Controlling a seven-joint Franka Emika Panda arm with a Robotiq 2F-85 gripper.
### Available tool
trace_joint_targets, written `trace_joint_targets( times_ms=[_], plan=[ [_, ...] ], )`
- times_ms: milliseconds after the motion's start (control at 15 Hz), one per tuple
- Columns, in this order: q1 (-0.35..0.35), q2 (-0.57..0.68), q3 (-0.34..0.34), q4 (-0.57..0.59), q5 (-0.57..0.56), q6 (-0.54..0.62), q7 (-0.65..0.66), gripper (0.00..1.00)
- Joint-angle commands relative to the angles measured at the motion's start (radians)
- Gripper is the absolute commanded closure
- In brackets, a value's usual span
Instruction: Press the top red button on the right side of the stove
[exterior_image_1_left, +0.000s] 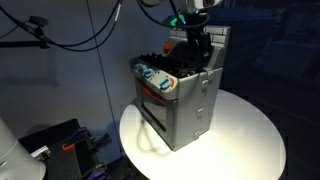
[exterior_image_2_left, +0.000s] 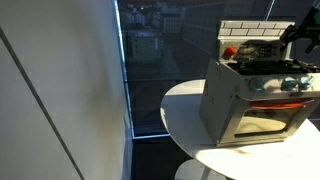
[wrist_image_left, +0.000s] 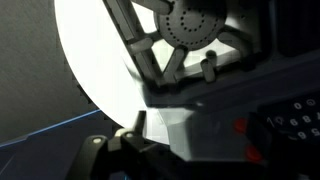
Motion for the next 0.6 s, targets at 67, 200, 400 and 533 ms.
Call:
trace_joint_targets(
  times_ms=[67, 200, 400, 533],
  plan=[
    [0.003, -0.069, -0.005, -0.045, 0.019, -0.092, -0.056, 0.00],
    [0.000, -0.090, -0.004, -0.052, 0.023, -0.145, -0.082, 0.00],
    [-0.003, -0.138, -0.004, -0.066, 0.021, -0.239, -0.123, 0.00],
    [-0.006, -0.182, -0.004, -0.077, 0.025, -0.315, -0.165, 0.00]
  ],
)
